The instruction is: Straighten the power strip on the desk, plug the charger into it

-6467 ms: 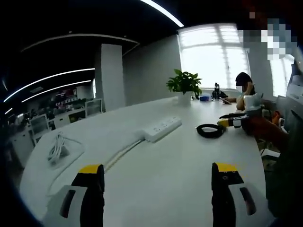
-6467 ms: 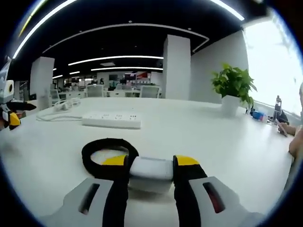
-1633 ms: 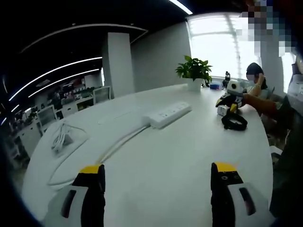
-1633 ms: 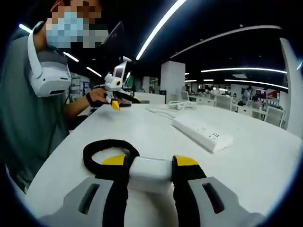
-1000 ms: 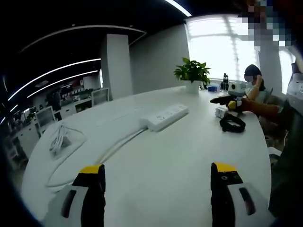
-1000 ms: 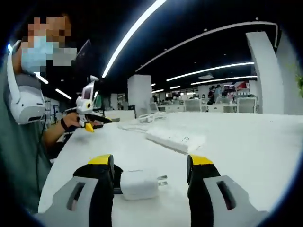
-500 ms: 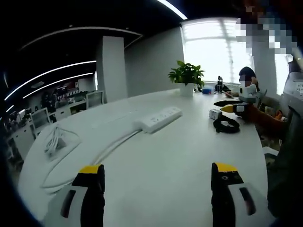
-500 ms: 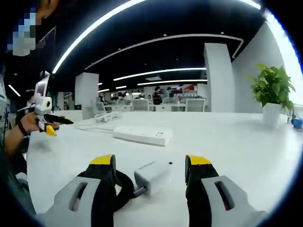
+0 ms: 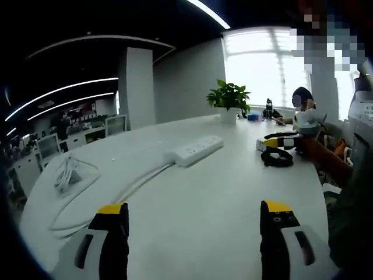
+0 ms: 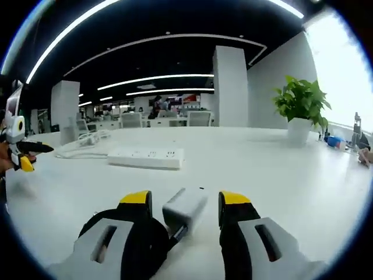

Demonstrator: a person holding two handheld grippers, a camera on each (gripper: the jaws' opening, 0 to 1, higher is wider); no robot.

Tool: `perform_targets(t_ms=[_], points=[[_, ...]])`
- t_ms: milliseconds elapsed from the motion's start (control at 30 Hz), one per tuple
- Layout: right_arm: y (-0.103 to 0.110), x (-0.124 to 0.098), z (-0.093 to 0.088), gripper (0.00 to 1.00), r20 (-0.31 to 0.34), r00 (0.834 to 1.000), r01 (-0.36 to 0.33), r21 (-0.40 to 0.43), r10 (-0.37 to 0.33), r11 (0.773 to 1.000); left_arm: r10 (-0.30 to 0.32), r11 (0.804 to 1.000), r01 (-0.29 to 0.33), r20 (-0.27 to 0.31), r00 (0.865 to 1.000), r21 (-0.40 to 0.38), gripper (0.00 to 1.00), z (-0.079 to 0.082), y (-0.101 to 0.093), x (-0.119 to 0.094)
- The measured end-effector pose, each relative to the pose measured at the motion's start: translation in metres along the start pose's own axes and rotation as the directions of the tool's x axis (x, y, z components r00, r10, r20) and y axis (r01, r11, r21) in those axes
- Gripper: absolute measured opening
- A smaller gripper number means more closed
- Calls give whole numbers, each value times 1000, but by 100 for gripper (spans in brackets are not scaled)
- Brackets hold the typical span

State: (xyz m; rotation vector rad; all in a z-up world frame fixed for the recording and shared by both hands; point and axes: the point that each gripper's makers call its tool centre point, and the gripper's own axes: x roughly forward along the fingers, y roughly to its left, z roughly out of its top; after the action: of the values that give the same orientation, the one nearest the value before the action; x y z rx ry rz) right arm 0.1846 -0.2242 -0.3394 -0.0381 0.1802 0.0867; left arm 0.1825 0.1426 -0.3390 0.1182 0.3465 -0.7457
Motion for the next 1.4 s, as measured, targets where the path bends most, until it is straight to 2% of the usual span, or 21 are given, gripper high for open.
perform_targets(t_ms=[167,333,500,567,600,700,900,1067,1400], points=[[3,2,-3,41,-18,1000,-12,8,12,1000,-6,1000,6,4,1000,-9,95,-2,-1,-1],[1,4,-6,40,-33,999,4,0,-4,1000,-8,1000,9,33,999,-15,95,4,-1,-3],[6,11,-4,39,-34,999,-12,23,12,1000,-20,1000,20,38,999,-12,95,5,-5,-2],[7,14,-4,37,-37,999,-5,-3,4,1000,-29,999,30,43,999,-16,95,6,-7,-3],[4,15,-8,36,-57,998,12,-48,-14,999,-29,999,30,43,999,-18,95,6,-7,-3],[4,14,-7,34,-45,999,6,-39,-7,999,-23,1000,24,33,999,-13,95,4,-7,-5],[6,14,-6,32,-43,999,-11,-52,8,999,4,1000,-3,39,999,-17,95,4,0,-5],[4,16,-6,26,-44,998,-37,-75,34,996,-9,1000,10,41,999,-12,95,8,-5,-3],[-9,21,-6,26,-49,994,-102,-69,98,992,-5,1000,5,31,1000,-14,95,4,-5,-2]])
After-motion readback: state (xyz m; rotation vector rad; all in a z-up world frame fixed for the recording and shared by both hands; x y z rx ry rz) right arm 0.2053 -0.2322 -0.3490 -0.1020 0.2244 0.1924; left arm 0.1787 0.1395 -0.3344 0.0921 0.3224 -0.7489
